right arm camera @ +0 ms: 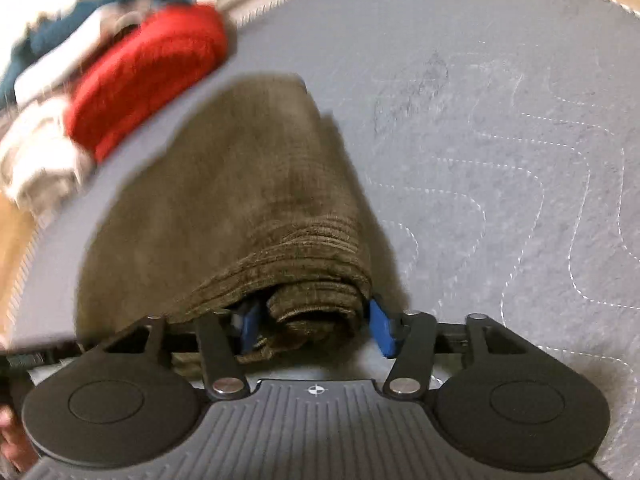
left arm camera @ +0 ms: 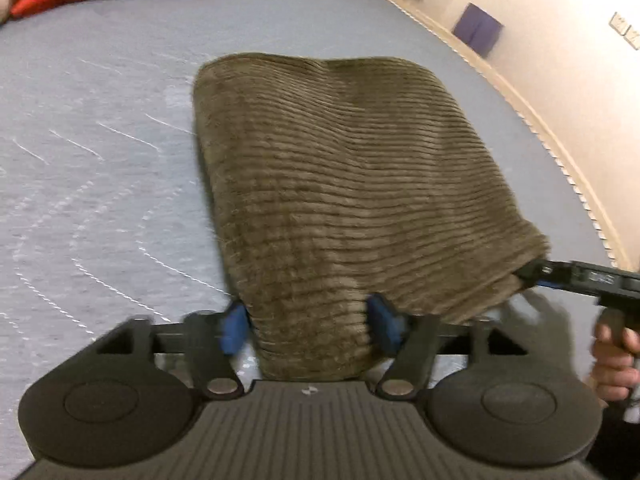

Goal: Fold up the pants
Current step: 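Press the folded bundle flat with both grippers and release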

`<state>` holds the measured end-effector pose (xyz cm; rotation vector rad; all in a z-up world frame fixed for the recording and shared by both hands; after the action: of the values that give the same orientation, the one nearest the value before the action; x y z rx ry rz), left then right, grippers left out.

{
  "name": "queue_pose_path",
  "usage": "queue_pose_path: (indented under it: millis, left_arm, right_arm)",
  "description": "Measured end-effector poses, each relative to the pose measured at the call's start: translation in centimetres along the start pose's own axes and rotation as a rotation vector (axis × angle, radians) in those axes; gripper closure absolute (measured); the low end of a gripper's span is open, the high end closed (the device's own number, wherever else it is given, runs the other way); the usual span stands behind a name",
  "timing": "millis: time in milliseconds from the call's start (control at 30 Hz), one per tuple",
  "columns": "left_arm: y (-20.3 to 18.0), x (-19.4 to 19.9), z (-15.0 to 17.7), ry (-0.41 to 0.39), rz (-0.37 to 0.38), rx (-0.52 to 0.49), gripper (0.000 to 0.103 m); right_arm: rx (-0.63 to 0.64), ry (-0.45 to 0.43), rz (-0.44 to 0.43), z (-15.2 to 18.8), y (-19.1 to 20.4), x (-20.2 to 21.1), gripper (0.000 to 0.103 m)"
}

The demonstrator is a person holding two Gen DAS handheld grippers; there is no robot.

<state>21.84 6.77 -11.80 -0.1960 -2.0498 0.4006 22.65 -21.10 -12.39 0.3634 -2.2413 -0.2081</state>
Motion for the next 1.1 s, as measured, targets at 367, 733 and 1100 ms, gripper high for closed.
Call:
queue_pose_path:
  millis: [367, 733, 1100]
  left_arm:
    - [-2.7, 1.5, 2.3, -0.074, -0.204, -0.297, 0.027]
    - [-7.2, 12.8, 1.2, -0.368, -0.327, -0.243, 0.001]
    - [-10.4, 14.3, 6.5, -0.474, -0.209, -0.077, 0.0]
  right_arm:
    - [0.054, 0.083, 0.081, 1.9, 0.4, 1.1, 0.043]
    - [0.087, -0.202, 0.238, -1.7, 3.5, 12.7, 0.021]
    - [0.371, -0.429, 0.249, 0.8, 7.7, 17.2, 0.005]
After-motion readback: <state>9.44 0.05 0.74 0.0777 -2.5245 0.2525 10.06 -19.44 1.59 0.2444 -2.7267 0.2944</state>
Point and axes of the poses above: each gripper's, at about its wrist camera, not at the fingertips, and x roughly against the way its jaws point, y to its left, z to its underside, the point moved 8 cm from there along -x, roughly the way its jaws point, and after that the axes turned 12 degrees about x, right-handed, at the moved point
